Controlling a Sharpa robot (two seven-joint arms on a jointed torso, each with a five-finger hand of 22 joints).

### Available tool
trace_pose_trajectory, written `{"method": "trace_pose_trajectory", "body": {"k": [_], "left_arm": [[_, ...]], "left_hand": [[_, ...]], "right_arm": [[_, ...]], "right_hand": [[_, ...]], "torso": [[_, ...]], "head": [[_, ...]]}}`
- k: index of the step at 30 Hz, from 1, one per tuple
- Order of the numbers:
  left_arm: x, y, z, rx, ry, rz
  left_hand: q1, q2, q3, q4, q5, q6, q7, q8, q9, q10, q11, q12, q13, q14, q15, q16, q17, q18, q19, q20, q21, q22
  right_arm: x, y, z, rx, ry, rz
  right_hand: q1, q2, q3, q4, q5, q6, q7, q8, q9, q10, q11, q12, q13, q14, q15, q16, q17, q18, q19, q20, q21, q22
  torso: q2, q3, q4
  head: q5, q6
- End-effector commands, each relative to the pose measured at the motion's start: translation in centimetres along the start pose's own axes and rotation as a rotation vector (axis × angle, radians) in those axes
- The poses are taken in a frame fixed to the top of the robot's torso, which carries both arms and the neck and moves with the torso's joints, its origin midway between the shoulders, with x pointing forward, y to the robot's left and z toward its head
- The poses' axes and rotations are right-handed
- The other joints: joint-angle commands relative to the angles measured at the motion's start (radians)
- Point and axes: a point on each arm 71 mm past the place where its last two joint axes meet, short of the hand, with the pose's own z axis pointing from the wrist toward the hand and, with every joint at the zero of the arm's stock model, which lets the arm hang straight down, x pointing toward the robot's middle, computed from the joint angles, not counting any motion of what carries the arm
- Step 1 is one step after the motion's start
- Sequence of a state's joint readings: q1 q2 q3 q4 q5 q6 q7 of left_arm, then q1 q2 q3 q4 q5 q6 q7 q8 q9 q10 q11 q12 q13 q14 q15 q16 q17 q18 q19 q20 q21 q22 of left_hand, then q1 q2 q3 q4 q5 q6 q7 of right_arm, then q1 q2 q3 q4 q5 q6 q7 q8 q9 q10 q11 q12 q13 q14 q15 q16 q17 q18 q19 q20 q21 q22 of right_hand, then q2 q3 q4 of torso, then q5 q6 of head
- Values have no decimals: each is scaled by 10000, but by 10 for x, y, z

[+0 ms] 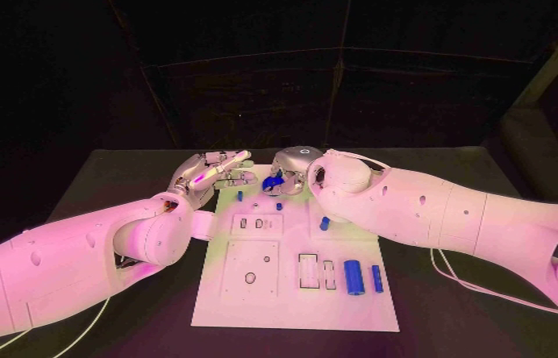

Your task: Assemble the parts on the task board

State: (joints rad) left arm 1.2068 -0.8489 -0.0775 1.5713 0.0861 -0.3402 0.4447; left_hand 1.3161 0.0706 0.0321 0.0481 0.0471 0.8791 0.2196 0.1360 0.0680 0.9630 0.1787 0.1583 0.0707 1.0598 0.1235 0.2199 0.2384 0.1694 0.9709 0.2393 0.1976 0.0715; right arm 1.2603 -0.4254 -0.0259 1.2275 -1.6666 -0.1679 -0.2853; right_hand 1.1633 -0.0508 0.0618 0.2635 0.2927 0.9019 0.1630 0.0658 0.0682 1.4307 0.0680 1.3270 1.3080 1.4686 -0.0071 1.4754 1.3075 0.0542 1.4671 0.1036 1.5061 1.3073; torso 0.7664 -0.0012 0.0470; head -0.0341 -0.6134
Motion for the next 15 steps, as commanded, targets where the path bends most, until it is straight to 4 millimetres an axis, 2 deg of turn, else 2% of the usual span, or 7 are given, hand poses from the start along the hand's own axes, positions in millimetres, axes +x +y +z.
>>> {"method": "trace_pose_trajectory", "body": {"k": [1, 5, 10, 12, 14, 15], "left_arm": [[1, -2, 0, 118, 70, -13], [1, -2, 1, 122, 78, -14], [1, -3, 1, 128, 84, -14], [1, -3, 1, 132, 80, -12], [1, -3, 1, 137, 75, -10], [0, -3, 1, 140, 70, -7]], "left_hand": [[71, 18, -17, -63, 6, 29, 39, -59, -5, 5, -29, -66, -11, 40, 36, -56, 8, 132, 75, -22, -64, -16], [71, 18, -17, -63, 6, 29, 39, -59, -5, 5, -29, -66, -11, 40, 36, -56, 8, 132, 75, -22, -64, -16], [76, 19, -16, -71, 7, 27, 42, -62, -6, 2, -28, -69, -12, 41, 36, -59, 11, 132, 77, -23, -69, -17], [77, 19, -16, -73, 7, 26, 43, -63, -6, 1, -27, -70, -12, 41, 36, -60, 12, 132, 78, -23, -70, -18], [77, 19, -16, -73, 7, 26, 43, -63, -6, 1, -27, -70, -12, 41, 36, -60, 12, 132, 78, -23, -70, -18], [77, 19, -16, -73, 7, 26, 43, -63, -6, 1, -27, -70, -12, 41, 36, -60, 12, 132, 78, -23, -70, -18]], "right_arm": [[1, 0, 0, -39, 310, 103], [1, -1, 1, 36, 313, 130], [-2, -5, -1, 136, -106, 259], [-7, -6, -3, -21, -844, 555], [-13, -7, -6, -297, -1714, 981], [-16, -8, -9, -470, -2109, 1197]], "right_hand": [[-133, 18, -173, 142, 216, 14, -18, 20, 7, 21, 65, 45, 733, 686, 58, 62, 1072, -186, 103, 41, 21, 1032], [-151, 46, -226, 176, 249, 20, -20, 19, 6, 25, 64, 51, 739, 687, 56, 67, 1079, -187, 106, 40, 23, 1037], [-40, 206, -278, 166, 357, 2, -9, 3, 0, 42, 69, 81, 766, 692, 58, 79, 1098, -193, 123, 39, 34, 1066], [174, 291, -289, 76, 589, 14, 9, 8, 1, 66, 81, 119, 798, 705, 65, 114, 1154, -198, 137, 43, 43, 1087], [627, 354, -214, -168, 1165, 104, -15, 31, 11, 120, 60, 201, 864, 758, 50, 257, 1392, -202, 155, 37, 52, 1105], [821, 367, -159, -288, 1112, 113, -10, 25, 9, 138, 56, 229, 888, 766, 50, 282, 1433, -203, 161, 33, 55, 1112]], "torso": [[0, -3, 10], [0, -7, 9], [-2, 4, -5], [-4, 6, -6], [-3, 7, -19], [-4, 11, -27]], "head": [[-2, -13], [4, -24], [11, -12], [8, -2], [10, 10], [12, 19]]}}
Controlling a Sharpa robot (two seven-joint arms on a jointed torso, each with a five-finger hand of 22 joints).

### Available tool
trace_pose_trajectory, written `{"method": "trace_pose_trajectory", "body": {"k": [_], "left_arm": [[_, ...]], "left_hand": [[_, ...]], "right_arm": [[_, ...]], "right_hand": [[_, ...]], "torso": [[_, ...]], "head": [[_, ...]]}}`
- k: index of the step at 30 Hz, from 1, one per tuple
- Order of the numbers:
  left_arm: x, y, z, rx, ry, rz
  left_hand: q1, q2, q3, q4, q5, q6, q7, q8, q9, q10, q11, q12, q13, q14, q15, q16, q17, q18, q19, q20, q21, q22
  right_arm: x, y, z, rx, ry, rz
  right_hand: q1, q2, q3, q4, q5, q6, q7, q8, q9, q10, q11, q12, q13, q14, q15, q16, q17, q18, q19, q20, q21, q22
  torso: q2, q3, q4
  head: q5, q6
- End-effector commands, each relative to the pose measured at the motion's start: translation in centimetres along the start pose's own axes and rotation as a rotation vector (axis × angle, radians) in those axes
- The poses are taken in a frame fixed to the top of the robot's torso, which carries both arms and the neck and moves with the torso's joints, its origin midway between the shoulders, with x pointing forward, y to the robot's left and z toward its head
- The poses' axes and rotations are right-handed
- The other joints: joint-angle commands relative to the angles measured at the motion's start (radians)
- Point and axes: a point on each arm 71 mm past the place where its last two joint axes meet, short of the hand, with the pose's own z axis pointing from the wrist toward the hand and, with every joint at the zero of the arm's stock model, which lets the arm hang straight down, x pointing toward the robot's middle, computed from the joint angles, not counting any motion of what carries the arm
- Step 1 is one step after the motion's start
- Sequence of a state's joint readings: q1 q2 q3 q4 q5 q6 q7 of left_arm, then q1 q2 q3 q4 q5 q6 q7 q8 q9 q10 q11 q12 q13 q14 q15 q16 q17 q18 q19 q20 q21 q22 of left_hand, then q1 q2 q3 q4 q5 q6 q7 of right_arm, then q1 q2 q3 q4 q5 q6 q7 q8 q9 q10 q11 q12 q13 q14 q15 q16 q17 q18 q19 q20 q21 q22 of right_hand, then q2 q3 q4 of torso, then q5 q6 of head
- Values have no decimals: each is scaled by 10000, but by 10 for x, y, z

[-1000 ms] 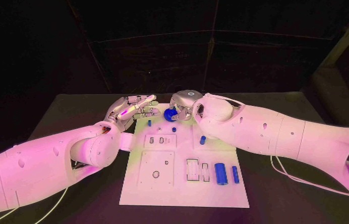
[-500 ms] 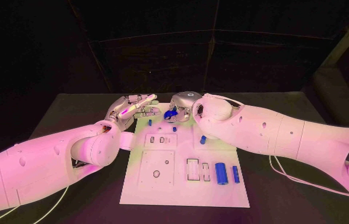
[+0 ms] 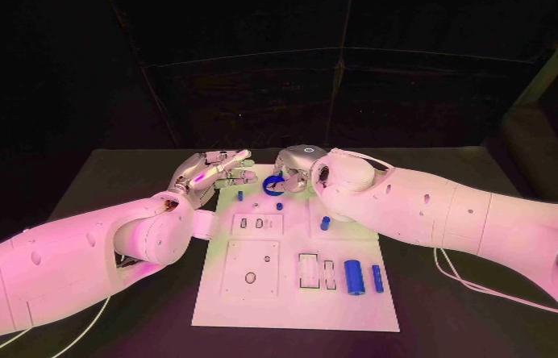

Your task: Assemble the parts on the task board

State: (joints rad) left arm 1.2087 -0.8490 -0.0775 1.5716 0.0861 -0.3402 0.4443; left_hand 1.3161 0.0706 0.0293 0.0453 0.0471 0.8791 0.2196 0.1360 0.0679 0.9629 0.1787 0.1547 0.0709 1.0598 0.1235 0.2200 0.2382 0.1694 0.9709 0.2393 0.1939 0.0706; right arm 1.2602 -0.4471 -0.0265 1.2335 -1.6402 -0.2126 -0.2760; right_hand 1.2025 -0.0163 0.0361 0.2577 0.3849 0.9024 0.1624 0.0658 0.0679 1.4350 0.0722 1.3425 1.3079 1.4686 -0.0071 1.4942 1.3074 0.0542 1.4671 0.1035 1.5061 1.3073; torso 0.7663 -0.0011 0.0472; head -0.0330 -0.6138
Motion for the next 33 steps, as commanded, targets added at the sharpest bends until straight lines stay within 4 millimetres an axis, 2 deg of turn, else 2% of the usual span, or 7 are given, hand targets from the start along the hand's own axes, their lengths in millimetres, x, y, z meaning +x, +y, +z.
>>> {"method": "trace_pose_trajectory", "body": {"k": [1, 9, 14, 17, 24, 27, 33], "left_arm": [[0, -2, 0, 130, 59, -11], [-4, -3, -1, 159, -33, 24], [-7, -4, -2, 170, -90, 45], [-8, -4, -2, 167, -96, 48], [-8, -4, -3, 166, -93, 44], [-8, -4, -3, 167, -87, 40], [-8, -4, -3, 161, -72, 33]], "left_hand": [[77, 19, 12, -45, 7, 26, 43, -63, -6, 1, -27, -34, -13, 41, 36, -60, 14, 132, 78, -23, -33, -9], [88, 26, 17, -59, 7, 24, 44, -67, -7, -2, -25, -38, -15, 41, 36, -65, 18, 132, 82, -23, -40, -10], [89, 26, 17, -59, 7, 24, 44, -67, -7, -1, -25, -38, -15, 42, 36, -65, 18, 132, 82, -23, -40, -10], [108, 40, 27, -81, 7, 27, 41, -70, -7, 1, -26, -41, -15, 44, 36, -72, 26, 132, 89, -23, -50, -12], [115, 47, 31, -91, 7, 33, 39, -69, -6, 6, -28, -40, -15, 46, 36, -75, 29, 132, 92, -24, -55, -13], [115, 47, 31, -91, 7, 33, 39, -69, -6, 6, -28, -40, -15, 46, 36, -75, 29, 132, 92, -24, -55, -13], [115, 47, 31, -91, 7, 33, 39, -69, -6, 6, -28, -40, -15, 46, 36, -75, 29, 132, 92, -24, -55, -13]], "right_arm": [[-17, 1, -7, -761, -2084, 1093], [-26, -28, -35, -1175, -2757, 2027], [-28, -57, -59, -852, -2467, 2491], [-30, -77, -78, -543, -2240, 2832], [-31, -117, -107, 208, -1895, 3152], [-31, -131, -113, 413, -1852, 3116], [-26, -151, -114, 642, -1743, 2991]], "right_hand": [[617, 53, 168, -347, 39, 114, 2, 16, 8, 106, 16, 88, 902, 772, 52, 114, 1466, -204, 167, 32, 57, 1116], [1411, 79, 545, -928, -569, 183, 17, 11, 2, 35, 18, -26, 835, 754, 58, 97, 1434, -199, 153, 53, 38, 1088], [1576, -63, 576, -1089, -712, 228, 11, 19, 4, 15, 12, -64, 811, 747, 56, 84, 1417, -194, 142, 53, 27, 1070], [1650, -168, 567, -1174, -901, 243, 6, 17, 3, 6, 8, -88, 795, 743, 52, 76, 1406, -192, 136, 52, 20, 1059], [1540, -451, 353, -1172, -1628, 242, -8, 4, -3, -19, 7, -165, 741, 731, 52, 47, 1367, -183, 110, 50, -6, 1014], [1483, -528, 244, -1130, -1748, 193, -4, -10, -9, -35, 12, -198, 718, 729, 54, 40, 1358, -178, 98, 51, -17, 993], [1511, -628, 122, -1121, -1866, 65, -3, -34, -22, -55, 16, -232, 696, 728, 57, 35, 1355, -174, 87, 54, -29, 974]], "torso": [[-5, 15, -28], [-22, 13, -71], [-30, 57, -140], [-30, 84, -147], [-25, 63, -191], [-27, 85, -191], [-39, 61, -171]], "head": [[2, 31], [17, 98], [16, 140], [-115, 164], [-193, 241], [-279, 233], [-521, 190]]}}
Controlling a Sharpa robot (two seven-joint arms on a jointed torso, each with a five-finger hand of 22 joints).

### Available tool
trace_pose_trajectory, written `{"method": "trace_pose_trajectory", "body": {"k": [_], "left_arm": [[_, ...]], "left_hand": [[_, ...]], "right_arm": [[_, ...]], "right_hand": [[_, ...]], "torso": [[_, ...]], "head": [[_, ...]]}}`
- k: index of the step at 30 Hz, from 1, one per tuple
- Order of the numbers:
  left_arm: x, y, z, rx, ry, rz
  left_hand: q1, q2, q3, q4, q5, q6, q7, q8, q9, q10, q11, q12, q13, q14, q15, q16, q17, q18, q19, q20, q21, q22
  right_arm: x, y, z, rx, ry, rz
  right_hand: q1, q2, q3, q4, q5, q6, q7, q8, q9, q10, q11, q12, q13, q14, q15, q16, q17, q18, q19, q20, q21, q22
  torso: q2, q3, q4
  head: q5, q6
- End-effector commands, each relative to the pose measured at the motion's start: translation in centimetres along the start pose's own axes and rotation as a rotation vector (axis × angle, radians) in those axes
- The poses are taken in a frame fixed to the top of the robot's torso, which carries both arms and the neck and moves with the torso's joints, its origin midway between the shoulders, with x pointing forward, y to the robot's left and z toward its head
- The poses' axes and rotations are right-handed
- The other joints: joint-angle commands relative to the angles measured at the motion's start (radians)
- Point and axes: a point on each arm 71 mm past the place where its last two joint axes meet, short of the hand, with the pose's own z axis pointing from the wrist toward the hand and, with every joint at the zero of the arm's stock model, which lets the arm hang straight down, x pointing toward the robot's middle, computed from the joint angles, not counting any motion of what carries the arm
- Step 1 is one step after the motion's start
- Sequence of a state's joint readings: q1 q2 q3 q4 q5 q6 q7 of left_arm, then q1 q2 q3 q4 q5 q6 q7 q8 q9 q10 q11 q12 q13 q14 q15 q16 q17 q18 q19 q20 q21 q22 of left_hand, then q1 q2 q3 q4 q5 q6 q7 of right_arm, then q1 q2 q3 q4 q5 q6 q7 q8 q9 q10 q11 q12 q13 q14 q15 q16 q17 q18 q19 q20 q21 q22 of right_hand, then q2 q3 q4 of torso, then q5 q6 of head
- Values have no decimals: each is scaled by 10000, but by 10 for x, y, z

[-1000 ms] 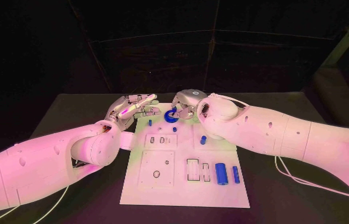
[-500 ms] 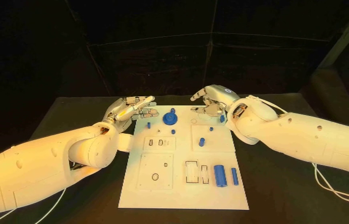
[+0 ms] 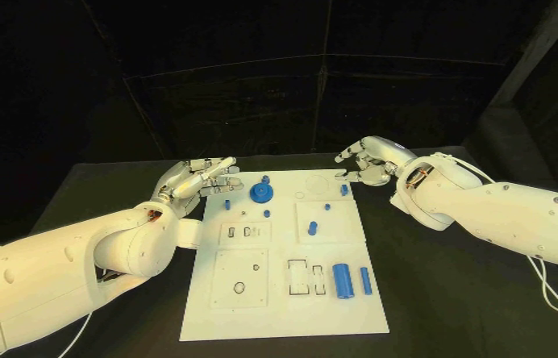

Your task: Assemble the parts on the task board

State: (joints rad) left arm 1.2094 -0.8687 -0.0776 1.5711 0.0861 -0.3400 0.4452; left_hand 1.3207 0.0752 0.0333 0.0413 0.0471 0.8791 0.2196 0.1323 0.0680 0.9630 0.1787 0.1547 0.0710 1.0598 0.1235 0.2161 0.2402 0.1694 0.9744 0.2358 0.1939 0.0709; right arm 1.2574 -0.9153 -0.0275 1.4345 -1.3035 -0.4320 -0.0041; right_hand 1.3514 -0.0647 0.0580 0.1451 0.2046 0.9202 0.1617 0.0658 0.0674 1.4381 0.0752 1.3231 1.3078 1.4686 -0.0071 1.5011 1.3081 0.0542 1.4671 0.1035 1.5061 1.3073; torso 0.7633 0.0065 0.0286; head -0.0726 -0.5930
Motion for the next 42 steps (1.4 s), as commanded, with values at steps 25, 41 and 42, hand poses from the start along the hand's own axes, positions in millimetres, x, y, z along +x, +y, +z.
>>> {"method": "trace_pose_trajectory", "body": {"k": [25, 41, 42], "left_arm": [[-1, -2, 1, 128, 70, -18], [-1, -1, 2, 122, 57, -11], [-1, -1, 2, 122, 58, -12]], "left_hand": [[84, 19, 0, -71, 7, 47, 33, -30, -4, 20, -33, -36, -15, 50, 34, -43, 17, 133, 66, 10, -65, -17], [84, 19, 0, -71, 7, 47, 33, -30, -4, 20, -33, -36, -15, 50, 34, -43, 17, 133, 66, 10, -65, -17], [84, 19, 0, -71, 7, 47, 33, -30, -4, 20, -33, -36, -15, 50, 34, -43, 17, 133, 66, 10, -65, -17]], "right_arm": [[32, -37, -6, 246, 1131, 157], [34, -38, -2, 291, 1240, 16], [35, -38, -2, 290, 1257, 15]], "right_hand": [[506, -99, -148, -177, 79, -196, -5, 20, 9, -105, -27, -52, 700, 767, 51, 61, 1522, -176, 93, 49, -30, 989], [892, 327, 35, -363, -17, 560, -94, 367, 96, -12, -112, 82, 807, 794, -14, 130, 1644, -198, 156, -4, 14, 1095], [900, 346, 49, -368, -35, 605, -103, 385, 99, -6, -120, 90, 813, 796, -20, 133, 1651, -199, 159, -9, 17, 1101]], "torso": [[-3, -35, 27], [-1, -38, 29], [-3, -39, 29]], "head": [[-264, -59], [-249, -93], [-245, -104]]}}
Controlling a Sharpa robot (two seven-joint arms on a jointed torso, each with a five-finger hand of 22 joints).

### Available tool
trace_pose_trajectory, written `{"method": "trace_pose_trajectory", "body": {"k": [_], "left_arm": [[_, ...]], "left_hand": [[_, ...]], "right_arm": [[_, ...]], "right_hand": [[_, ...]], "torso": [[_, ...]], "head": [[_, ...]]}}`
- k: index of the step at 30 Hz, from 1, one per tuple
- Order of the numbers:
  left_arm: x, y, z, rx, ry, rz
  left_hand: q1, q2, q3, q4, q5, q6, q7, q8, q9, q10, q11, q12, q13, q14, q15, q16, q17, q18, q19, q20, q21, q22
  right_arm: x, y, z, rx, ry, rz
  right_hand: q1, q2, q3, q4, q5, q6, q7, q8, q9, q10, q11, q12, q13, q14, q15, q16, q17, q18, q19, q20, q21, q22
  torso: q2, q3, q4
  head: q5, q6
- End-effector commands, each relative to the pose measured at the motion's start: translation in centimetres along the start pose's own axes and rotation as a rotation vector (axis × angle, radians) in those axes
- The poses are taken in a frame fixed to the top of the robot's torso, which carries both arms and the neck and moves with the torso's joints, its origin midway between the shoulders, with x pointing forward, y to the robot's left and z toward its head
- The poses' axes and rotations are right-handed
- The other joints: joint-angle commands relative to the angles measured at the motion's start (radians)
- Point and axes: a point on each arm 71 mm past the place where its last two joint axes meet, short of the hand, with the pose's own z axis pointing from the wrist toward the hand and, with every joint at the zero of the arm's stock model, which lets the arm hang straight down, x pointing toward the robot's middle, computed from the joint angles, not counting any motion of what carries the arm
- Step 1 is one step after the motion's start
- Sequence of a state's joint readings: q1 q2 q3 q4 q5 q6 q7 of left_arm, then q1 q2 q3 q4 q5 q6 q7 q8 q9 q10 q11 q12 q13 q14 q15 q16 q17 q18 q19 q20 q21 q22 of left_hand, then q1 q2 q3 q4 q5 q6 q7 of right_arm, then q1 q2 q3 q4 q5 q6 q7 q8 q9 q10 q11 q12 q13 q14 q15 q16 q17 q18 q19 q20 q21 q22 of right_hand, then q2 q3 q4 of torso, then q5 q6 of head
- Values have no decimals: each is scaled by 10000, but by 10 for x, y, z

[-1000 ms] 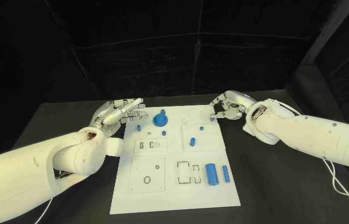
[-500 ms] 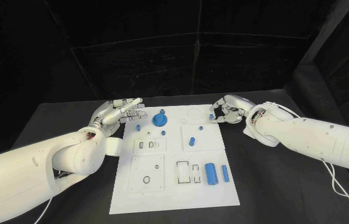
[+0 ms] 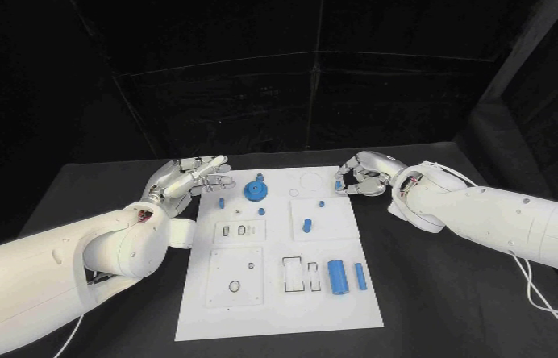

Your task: Assemble the parts on the task board

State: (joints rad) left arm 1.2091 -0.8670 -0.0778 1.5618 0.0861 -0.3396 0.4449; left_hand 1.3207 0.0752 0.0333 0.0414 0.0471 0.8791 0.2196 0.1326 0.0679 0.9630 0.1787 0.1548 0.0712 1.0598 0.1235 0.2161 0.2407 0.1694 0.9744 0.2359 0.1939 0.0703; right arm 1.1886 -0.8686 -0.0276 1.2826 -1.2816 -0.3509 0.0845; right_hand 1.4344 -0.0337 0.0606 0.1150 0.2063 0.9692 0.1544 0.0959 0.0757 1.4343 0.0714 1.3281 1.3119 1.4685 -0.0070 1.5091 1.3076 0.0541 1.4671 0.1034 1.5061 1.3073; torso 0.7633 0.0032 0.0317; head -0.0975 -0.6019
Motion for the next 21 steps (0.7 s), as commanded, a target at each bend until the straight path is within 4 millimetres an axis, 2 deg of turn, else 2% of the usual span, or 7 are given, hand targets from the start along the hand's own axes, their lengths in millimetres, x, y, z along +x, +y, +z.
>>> {"method": "trace_pose_trajectory", "body": {"k": [1, 21], "left_arm": [[2, -2, 1, 122, 124, -42], [1, -2, 1, 114, 116, -39]], "left_hand": [[84, 18, 0, -72, 7, 47, 33, -33, -3, 20, -33, -37, -16, 50, 34, -43, 12, 133, 66, 10, -65, -11], [84, 18, 0, -72, 7, 47, 33, -33, -3, 20, -33, -37, -16, 50, 34, -43, 12, 133, 66, 10, -65, -11]], "right_arm": [[1, 1, 1, -99, 167, -69], [5, 3, 4, -53, 410, -154]], "right_hand": [[76, 52, 35, -70, -65, 160, -39, 101, 18, 38, -90, 50, 780, 797, -27, 54, 1658, -200, 164, -13, 21, 1110], [112, 118, 114, -121, -163, 468, -129, 195, 18, 91, -164, 118, 836, 812, -87, 92, 1725, -216, 207, -67, 51, 1183]], "torso": [[-3, -6, -3], [-3, -1, -9]], "head": [[5, -16], [33, -63]]}}
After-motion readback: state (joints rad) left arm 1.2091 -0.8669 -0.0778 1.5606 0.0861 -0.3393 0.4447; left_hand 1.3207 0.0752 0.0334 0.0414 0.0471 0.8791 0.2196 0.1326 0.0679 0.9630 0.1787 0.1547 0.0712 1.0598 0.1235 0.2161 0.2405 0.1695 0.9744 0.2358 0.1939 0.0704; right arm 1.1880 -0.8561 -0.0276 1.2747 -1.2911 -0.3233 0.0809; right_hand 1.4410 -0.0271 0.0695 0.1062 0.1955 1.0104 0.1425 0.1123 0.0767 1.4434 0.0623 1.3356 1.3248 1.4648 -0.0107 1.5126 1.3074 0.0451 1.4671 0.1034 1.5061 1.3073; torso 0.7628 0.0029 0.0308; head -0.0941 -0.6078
